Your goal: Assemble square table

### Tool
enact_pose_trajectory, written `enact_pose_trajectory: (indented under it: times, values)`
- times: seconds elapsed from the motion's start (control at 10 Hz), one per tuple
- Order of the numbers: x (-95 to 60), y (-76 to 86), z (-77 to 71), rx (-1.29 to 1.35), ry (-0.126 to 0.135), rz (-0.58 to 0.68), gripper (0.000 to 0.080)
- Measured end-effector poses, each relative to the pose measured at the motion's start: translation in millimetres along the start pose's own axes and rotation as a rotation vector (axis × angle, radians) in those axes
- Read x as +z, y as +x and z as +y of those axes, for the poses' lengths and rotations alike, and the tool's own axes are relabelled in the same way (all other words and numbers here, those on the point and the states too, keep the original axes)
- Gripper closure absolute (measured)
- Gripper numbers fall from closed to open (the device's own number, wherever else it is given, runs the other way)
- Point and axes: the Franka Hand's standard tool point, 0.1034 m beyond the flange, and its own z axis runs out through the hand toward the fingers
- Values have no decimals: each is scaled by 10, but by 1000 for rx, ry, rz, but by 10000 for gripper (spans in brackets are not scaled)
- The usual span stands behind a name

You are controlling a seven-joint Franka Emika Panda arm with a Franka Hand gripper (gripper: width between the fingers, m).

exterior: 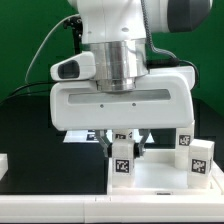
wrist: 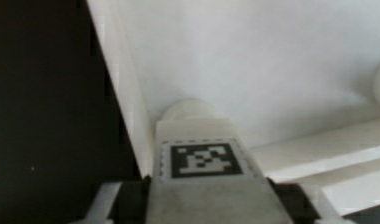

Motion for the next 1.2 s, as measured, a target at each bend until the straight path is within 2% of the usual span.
enact_pose_trajectory:
  times: [0.2,0.3,0.8,0.9,1.0,1.1,1.2]
  values:
    - [0,14,-7,207,-6,13,514]
    - [2,19,18,250,-22,17,514]
    - [-6,10,15,239,-22,11,512]
    - [-56,5,-15,234,-17,-3,442]
    - [-151,14,-47,234,-10,-18,442]
    - [-254,42,-52,240,-4,-24,256]
    - [-319,56,-64,255,0,-21,183]
